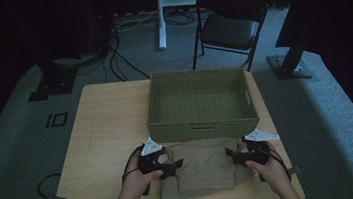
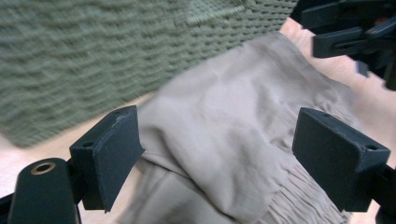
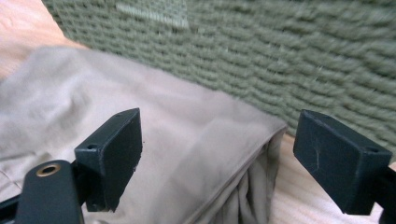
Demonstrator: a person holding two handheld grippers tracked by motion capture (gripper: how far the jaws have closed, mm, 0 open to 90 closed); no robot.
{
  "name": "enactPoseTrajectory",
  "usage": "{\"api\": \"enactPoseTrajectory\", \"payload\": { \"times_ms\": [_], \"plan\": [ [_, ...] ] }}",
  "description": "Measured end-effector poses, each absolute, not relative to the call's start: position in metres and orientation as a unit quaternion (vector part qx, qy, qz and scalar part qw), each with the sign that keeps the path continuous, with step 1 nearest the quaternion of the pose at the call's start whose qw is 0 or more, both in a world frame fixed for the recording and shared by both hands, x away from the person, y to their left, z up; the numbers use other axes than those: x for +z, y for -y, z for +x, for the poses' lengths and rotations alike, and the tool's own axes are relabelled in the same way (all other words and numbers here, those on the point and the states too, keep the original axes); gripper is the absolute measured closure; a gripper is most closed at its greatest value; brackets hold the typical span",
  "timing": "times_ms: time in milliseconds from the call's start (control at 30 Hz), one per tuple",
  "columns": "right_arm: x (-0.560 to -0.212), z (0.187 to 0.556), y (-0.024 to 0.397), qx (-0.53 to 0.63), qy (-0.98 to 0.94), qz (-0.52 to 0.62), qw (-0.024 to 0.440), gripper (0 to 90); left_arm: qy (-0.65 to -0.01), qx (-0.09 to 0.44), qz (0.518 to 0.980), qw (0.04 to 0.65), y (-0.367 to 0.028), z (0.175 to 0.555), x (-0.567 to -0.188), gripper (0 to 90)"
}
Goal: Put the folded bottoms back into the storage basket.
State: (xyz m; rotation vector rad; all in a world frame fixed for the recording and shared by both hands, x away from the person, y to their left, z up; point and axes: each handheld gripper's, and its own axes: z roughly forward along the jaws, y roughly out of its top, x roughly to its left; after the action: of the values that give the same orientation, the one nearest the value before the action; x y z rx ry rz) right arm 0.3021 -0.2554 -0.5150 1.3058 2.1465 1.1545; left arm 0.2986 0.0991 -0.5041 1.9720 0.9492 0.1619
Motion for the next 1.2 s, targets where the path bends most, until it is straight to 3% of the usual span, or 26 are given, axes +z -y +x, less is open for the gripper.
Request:
{"api": "enactPoseTrajectory", "payload": {
  "times_ms": [367, 800, 1033, 1200],
  "plan": [
    [-0.536, 0.303, 0.258, 0.386, -0.768, 0.480, 0.175, 14.5, -0.414, 0.062, 0.808, 0.416, -0.091, 0.305, -0.537, 16.3],
    [-0.550, 0.308, 0.255, 0.375, -0.774, 0.488, 0.147, 14.5, -0.424, 0.082, 0.798, 0.420, -0.087, 0.312, -0.552, 15.3],
    [-0.555, 0.310, 0.248, 0.370, -0.781, 0.473, 0.170, 12.8, -0.464, 0.089, 0.771, 0.427, -0.085, 0.314, -0.552, 15.4],
    [-0.555, 0.310, 0.248, 0.369, -0.784, 0.470, 0.171, 13.2, -0.409, 0.127, 0.818, 0.385, -0.078, 0.312, -0.551, 16.5]
  ]
}}
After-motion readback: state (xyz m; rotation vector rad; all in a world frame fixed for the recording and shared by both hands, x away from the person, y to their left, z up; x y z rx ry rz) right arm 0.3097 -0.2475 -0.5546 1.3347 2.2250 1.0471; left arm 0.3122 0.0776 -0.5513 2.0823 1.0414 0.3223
